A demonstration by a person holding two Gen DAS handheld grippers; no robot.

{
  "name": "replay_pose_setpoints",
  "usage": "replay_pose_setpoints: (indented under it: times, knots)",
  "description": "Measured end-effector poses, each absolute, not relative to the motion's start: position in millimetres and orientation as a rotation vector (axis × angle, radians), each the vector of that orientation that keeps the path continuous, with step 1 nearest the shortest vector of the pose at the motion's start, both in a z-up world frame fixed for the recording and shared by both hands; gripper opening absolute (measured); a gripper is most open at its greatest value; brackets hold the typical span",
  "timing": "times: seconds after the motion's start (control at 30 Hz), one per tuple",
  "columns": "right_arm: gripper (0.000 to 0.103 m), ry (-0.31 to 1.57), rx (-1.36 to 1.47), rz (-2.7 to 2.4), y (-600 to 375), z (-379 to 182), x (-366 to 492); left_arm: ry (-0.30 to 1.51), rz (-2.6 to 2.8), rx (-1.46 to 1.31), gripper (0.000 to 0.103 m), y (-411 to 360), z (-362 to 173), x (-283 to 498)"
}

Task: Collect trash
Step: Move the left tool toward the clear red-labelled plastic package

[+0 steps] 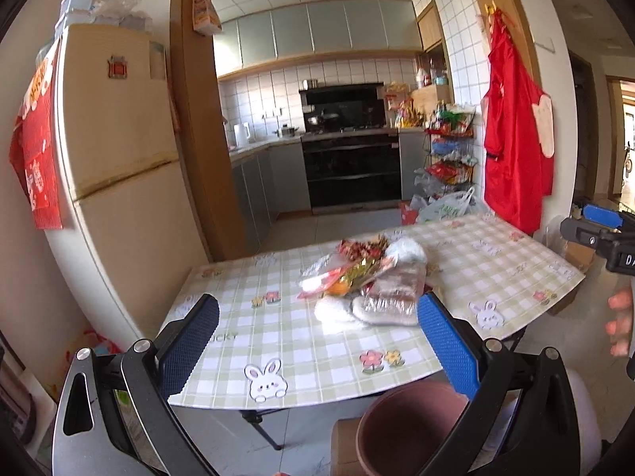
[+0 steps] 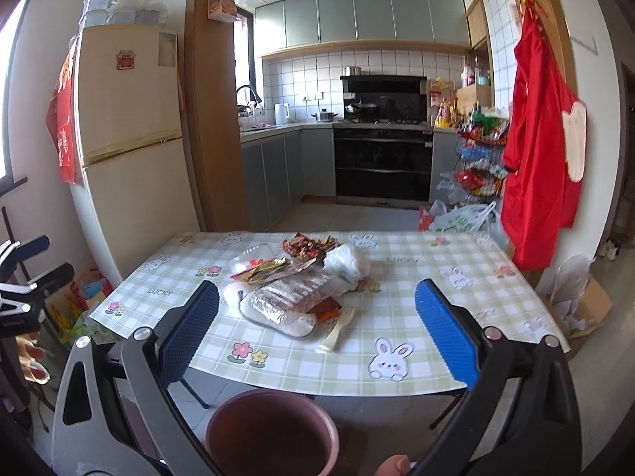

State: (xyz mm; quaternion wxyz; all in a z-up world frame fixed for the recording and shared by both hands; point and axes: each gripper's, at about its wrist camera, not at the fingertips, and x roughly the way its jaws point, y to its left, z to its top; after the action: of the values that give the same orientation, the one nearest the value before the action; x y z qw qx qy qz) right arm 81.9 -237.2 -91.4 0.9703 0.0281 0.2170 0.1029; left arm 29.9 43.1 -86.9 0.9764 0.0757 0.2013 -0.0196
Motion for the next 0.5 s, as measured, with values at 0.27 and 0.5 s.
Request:
replay_pose_setpoints:
  times: [0.27,0.5]
  knots:
    - [0.098,0.581,0.082,0.209,-238,-144,122,0.532,-0.053,0.144,0.098,63,-142,69]
    - [0.098,0.644,0.011,0.178,-237,-176,158,0.570,-0.062,0.147,0.098,76,-174,117]
